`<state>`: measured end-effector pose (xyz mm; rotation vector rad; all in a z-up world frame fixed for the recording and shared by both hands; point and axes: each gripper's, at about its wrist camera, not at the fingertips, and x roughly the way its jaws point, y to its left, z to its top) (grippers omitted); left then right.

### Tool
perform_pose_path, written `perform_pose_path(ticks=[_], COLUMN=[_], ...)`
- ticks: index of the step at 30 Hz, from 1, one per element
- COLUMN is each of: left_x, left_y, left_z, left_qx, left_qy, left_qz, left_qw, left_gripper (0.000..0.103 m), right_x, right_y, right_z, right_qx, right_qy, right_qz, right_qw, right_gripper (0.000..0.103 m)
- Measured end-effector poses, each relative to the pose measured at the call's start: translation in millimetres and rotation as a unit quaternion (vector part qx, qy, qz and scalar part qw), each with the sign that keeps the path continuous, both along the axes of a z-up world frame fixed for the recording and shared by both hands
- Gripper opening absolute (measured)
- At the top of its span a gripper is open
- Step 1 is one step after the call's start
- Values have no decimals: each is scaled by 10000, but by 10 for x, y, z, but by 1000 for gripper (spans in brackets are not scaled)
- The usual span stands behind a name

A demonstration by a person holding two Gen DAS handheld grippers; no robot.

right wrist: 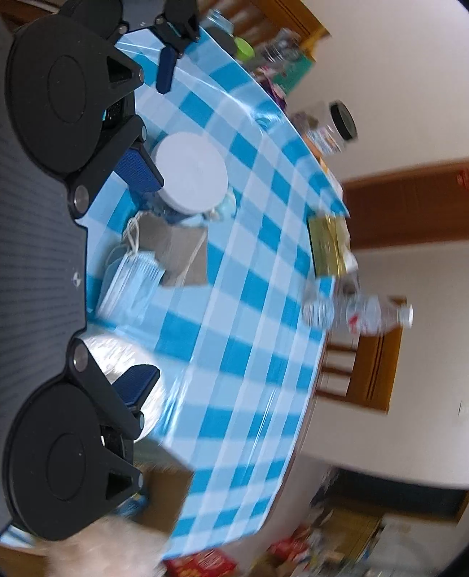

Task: Organize soft objects
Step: 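Withdraw both tools from the box back over the table, then grasp the light blue round toy with the left tool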

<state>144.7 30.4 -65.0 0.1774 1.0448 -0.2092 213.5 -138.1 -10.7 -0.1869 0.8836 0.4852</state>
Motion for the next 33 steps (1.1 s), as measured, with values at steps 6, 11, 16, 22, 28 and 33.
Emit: perform_pose_path(ticks=[6, 11, 16, 22, 28, 33], left_x=[57, 159, 271, 622, 1197, 1660], left_y=[159, 351, 539, 674, 674, 621], left_z=[-89, -148, -19, 234, 244, 35], left_qx=[12, 97, 25, -119, -173, -347], left_qy=[199, 288, 293, 211, 199, 384], left_qz=[296, 390, 417, 261, 328, 424], left_qw=[9994, 9988, 9987, 9994, 9991, 9978], left_gripper=[98, 98, 98, 98, 98, 92], right_x=[102, 176, 218, 263, 254, 209], right_y=[285, 493, 622, 710, 809, 874], right_z=[-142, -293, -431, -563, -712, -819], right_qx=[-362, -651, -823, -1000, -1267, -1379], right_qy=[-40, 15, 70, 57, -45, -112], right_qz=[553, 813, 1003, 1160, 1404, 1648], right_qw=[9978, 9946, 9915, 9882, 9819, 9766], right_gripper=[103, 103, 103, 103, 103, 103])
